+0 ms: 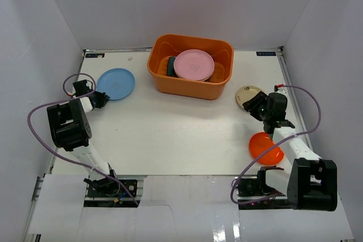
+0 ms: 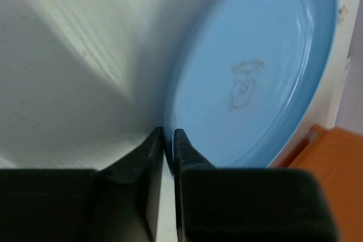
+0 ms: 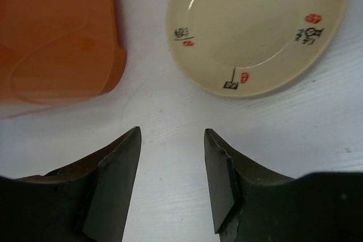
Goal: Place the plates into the plastic bin on the countertop
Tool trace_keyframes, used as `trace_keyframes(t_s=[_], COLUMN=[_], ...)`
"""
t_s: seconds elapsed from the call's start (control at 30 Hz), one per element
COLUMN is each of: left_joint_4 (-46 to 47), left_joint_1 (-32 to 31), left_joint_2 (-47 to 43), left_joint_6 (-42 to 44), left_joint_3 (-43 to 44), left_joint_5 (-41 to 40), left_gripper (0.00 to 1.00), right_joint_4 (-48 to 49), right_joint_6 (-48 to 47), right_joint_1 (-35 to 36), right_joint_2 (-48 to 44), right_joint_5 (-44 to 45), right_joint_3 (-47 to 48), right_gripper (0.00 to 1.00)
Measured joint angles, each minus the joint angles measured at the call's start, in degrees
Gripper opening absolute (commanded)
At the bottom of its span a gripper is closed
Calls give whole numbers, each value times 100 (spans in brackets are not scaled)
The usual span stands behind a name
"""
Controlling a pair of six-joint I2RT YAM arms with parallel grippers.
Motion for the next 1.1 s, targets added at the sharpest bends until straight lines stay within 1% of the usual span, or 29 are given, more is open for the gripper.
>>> trace_keyframes(t_s=[0.03, 0.07, 0.1, 0.2, 0.27, 0.37, 0.4, 0.43, 0.57, 0.7, 0.8, 0.87, 0.9, 1.0, 1.03, 1.07, 1.1], left_joint_4=[-20, -24, -50, -20, -7, 146, 195, 229, 358, 625, 682, 693, 621, 330, 195, 109, -9], left_joint_1=[0, 0, 0, 0, 0, 2, 2, 2, 2, -120, -424, -651, -911, -1578, -1843, -2087, -2321], left_joint_2=[55, 92, 138, 190, 190, 76, -37, -197, -1147, -2186, -2721, -2793, -2765, -2437, -2240, -2046, -1838], left_joint_6=[13, 2, 39, 33, 48, -28, -74, -120, -295, -350, -286, -238, -144, 122, 234, 330, 424], left_joint_3=[28, 48, 70, 118, 116, -20, -109, -201, -431, -378, -170, 72, 337, 1078, 1403, 1698, 1991], left_joint_5=[-9, -11, -7, 55, 92, 232, 293, 354, 546, 597, 592, 616, 603, 535, 509, 509, 505], left_gripper=[11, 0, 0, 0, 0, 0, 0, 0, 0, 0, 0, 0, 0, 0, 0, 0, 0], right_joint_4=[79, 173, 249, 461, 586, 745, 804, 846, 1113, 1497, 1858, 2063, 2155, 2352, 2402, 2441, 2474], right_joint_6=[26, 68, 120, 286, 348, 433, 474, 511, 673, 890, 1062, 1204, 1248, 1412, 1473, 1530, 1593], right_joint_1=[-149, -302, -448, -970, -1250, -1556, -1655, -1749, -2124, -2166, -2164, -2162, -2162, -2162, -2162, -2162, -2162], right_joint_2=[103, 223, 341, 680, 857, 1132, 1237, 1333, 1934, 2559, 2872, 3047, 3126, 3318, 3364, 3405, 3432], right_joint_5=[0, -9, -26, -103, -114, -114, -151, -168, -363, -719, -997, -1150, -1211, -1333, -1375, -1403, -1429], right_joint_3=[0, 0, 2, -2, -4, 4, 7, 15, 177, 299, 378, 402, 417, 435, 435, 435, 435], right_gripper=[56, 57, 61, 64, 64, 60, 60, 60, 52, 50, 45, 40, 37, 25, 20, 12, 9])
